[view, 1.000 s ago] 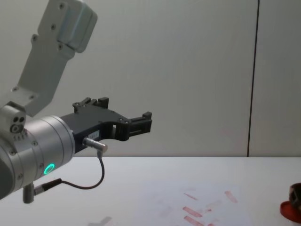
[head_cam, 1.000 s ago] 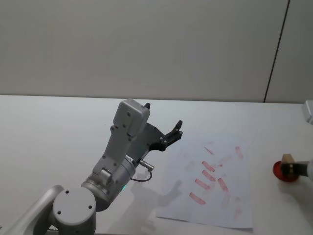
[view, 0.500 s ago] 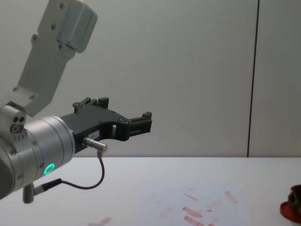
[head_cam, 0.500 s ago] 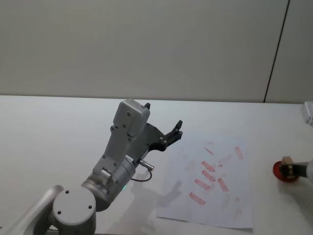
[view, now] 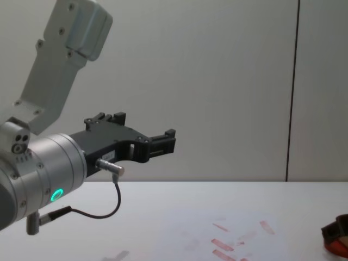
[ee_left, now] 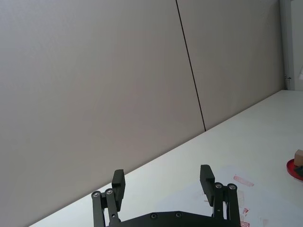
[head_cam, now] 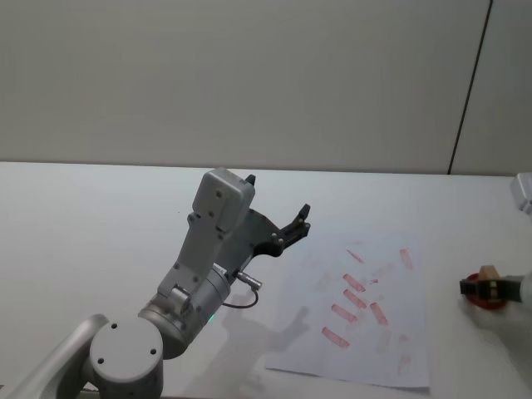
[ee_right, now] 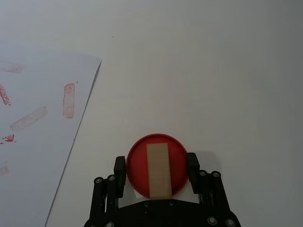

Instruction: Use the one hand to pick up the stamp and affix it onto the A4 paper.

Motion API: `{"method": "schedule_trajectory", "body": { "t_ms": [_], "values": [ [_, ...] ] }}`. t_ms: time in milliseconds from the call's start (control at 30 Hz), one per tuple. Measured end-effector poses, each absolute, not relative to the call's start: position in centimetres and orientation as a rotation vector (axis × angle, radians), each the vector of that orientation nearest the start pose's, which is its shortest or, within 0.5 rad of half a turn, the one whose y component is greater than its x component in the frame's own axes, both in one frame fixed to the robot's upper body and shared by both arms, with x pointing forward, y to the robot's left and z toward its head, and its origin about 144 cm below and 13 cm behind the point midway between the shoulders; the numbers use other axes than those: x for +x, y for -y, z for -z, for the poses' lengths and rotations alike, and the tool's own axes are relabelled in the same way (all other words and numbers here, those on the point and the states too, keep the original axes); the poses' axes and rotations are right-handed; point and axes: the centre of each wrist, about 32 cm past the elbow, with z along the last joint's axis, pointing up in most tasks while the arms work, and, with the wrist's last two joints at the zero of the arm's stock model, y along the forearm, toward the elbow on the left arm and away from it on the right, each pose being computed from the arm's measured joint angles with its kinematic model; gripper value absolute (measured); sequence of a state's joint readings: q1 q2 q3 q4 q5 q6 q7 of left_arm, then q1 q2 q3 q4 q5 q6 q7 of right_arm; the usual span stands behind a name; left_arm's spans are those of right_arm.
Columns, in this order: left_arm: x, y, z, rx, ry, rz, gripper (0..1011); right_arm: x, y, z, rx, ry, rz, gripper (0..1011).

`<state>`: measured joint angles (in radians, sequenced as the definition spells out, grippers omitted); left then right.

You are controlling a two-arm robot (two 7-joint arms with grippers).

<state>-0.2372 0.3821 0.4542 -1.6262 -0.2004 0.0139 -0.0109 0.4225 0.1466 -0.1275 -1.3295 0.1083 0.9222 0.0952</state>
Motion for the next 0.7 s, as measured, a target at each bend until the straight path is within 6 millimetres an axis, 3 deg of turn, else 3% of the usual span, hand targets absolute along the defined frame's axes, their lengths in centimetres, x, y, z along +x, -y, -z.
{"method": "schedule_trajectory", "body": {
  "t_ms": [300,700],
  "values": [
    [49.2,-19.84,-120.44,0.061,0.268,-1.124,1002,56.93,24.3,-121.77,-0.63,-0.521,1.357,999],
    [49.2,-19.84,-120.44,0.061,0.268,-1.124,1002,56.37,24.33,-122.12,-0.574,-0.426,1.378,1001]
  ]
}}
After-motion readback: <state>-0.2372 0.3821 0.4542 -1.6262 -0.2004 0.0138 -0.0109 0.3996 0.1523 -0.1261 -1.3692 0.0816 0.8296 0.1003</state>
